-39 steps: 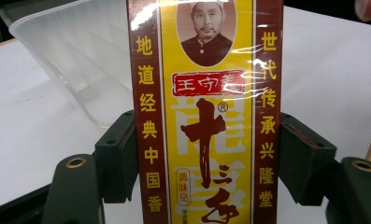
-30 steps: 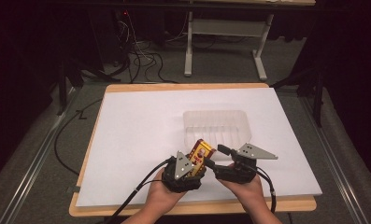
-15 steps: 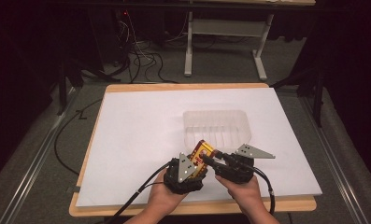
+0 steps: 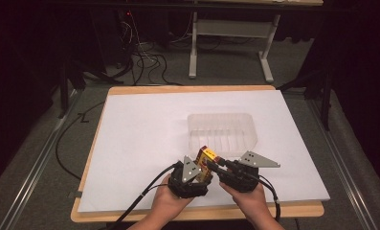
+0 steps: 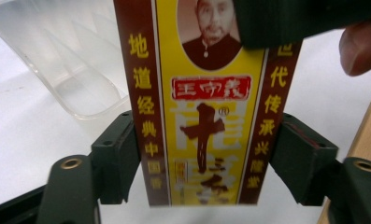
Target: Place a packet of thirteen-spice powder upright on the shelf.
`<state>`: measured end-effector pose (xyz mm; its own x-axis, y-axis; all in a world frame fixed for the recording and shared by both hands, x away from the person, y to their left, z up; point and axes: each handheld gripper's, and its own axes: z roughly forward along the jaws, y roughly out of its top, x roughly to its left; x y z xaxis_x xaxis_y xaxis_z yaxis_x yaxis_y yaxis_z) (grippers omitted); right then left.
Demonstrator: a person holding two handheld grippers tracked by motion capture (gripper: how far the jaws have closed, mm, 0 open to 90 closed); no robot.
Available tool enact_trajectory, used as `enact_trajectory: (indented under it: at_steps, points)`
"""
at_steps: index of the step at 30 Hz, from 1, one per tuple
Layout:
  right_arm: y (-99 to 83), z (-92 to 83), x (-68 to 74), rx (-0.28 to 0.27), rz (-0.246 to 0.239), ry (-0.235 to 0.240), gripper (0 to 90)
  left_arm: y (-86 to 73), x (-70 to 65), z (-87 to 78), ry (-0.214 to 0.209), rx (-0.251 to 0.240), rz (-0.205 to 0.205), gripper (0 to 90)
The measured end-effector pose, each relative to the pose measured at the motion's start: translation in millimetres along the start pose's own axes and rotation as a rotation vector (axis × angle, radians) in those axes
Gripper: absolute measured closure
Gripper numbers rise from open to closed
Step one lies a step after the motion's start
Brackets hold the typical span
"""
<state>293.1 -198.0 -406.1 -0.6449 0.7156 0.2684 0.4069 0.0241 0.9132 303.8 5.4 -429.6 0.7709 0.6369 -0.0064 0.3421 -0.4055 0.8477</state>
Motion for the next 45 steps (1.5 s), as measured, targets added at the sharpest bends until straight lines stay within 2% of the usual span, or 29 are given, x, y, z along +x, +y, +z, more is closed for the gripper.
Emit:
enact_trajectory:
  at_steps: [2,9,14,16,18,20,22,26,27,29,30,31,33,36,40,43,45]
  points:
    - [0.6,-1.8,-1.8,-0.01,-0.004,-0.012,68.6,-0.2,0.8,-0.3,-0.002,-0.006,-0.003,25.7]
    - [1.7,-9.1,-11.6,-0.032,-0.004,-0.077,68.6,-0.7,5.1,-6.0,-0.003,-0.011,-0.004,24.2]
    - [0.4,-14.3,-14.3,-0.038,-0.014,-0.116,68.5,-2.7,16.3,-16.1,0.001,-0.031,-0.031,24.3]
    - [0.5,-16.7,-15.1,-0.042,-0.02,-0.124,68.5,-4.9,23.0,-21.1,0.01,-0.03,-0.026,25.4]
    - [1.0,-18.5,-15.5,-0.046,-0.026,-0.133,68.5,-7.1,32.6,-26.2,0.036,-0.011,-0.022,25.7]
    - [1.4,-20.4,-16.5,-0.048,-0.026,-0.141,68.5,-8.9,44.7,-33.6,0.047,-0.009,-0.052,25.7]
    - [1.8,-22.0,-18.2,-0.054,-0.026,-0.15,68.5,-12.0,56.6,-43.0,0.071,-0.005,-0.062,26.3]
    - [2.3,-25.0,-21.7,-0.059,-0.027,-0.166,68.5,-26.3,78.0,-58.9,0.15,0.041,-0.039,27.5]
    - [2.3,-25.7,-22.5,-0.057,-0.031,-0.174,68.5,-32.2,83.8,-61.3,0.168,0.056,-0.041,26.7]
    - [2.2,-26.7,-24.3,-0.055,-0.035,-0.183,68.5,-47.5,93.8,-64.3,0.202,0.056,-0.06,27.5]
    - [2.3,-27.1,-25.1,-0.054,-0.037,-0.192,68.5,-47.5,93.8,-64.3,0.202,0.056,-0.06,28.6]
    - [2.5,-27.5,-26.0,-0.055,-0.036,-0.198,68.5,-54.6,101.1,-62.8,0.22,0.089,-0.072,28.3]
    - [3.3,-28.1,-27.6,-0.059,-0.031,-0.207,68.6,-55.6,104.5,-62.6,0.245,0.088,-0.056,27.1]
    - [4.1,-28.8,-29.1,-0.061,-0.024,-0.218,68.6,-55.2,106.7,-60.5,0.227,0.074,-0.094,26.8]
    - [4.9,-29.8,-29.7,-0.062,-0.023,-0.224,68.5,-52.7,104.0,-61.5,0.206,0.056,-0.084,26.5]
    - [6.6,-31.9,-28.3,-0.067,-0.028,-0.233,68.5,-51.0,102.4,-64.8,0.181,0.031,-0.105,26.5]
    - [8.1,-34.0,-27.3,-0.071,-0.027,-0.242,68.5,-49.6,101.1,-67.8,0.175,0.013,-0.103,27.2]
